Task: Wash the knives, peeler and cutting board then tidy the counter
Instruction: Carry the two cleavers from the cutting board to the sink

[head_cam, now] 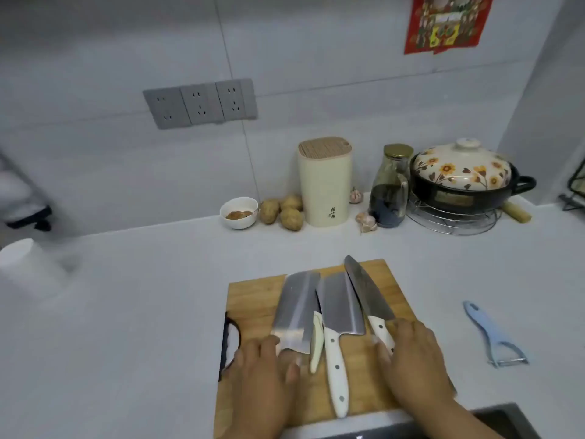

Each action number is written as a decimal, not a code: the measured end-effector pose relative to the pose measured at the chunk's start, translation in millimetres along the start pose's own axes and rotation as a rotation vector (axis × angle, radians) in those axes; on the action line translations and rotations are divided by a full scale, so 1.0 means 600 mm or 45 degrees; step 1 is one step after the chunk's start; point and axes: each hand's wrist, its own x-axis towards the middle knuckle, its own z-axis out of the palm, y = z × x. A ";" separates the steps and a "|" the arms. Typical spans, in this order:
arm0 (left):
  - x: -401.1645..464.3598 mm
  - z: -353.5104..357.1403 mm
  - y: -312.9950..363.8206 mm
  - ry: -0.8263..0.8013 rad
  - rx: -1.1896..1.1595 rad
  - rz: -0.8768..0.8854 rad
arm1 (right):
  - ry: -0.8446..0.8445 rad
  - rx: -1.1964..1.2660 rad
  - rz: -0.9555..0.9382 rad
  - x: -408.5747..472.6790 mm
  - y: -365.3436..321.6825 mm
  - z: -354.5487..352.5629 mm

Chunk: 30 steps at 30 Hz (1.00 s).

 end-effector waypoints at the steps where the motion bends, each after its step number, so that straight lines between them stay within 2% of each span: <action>1: 0.006 0.004 0.006 -0.003 0.066 0.072 | 0.032 -0.017 -0.037 -0.003 -0.008 -0.001; 3: 0.011 0.015 0.027 -0.036 0.160 0.145 | -0.054 -0.044 -0.123 -0.008 -0.031 0.002; 8: 0.027 0.037 0.050 -0.193 0.310 0.118 | -0.232 0.041 -0.258 -0.017 -0.076 0.020; 13: 0.033 0.037 0.054 -0.161 0.306 0.112 | -0.451 0.087 -0.172 -0.016 -0.083 0.032; 16: 0.039 0.023 0.042 -0.148 0.205 0.058 | -0.553 0.130 -0.066 -0.009 -0.094 0.029; 22: 0.035 -0.006 -0.008 0.028 0.017 -0.039 | -0.552 0.099 0.071 -0.001 -0.117 0.031; 26: 0.031 -0.005 -0.020 0.055 0.042 -0.055 | -0.524 0.141 0.137 0.000 -0.129 0.032; 30: 0.031 -0.002 -0.021 0.053 0.027 -0.089 | -0.593 0.021 0.118 0.001 -0.136 0.031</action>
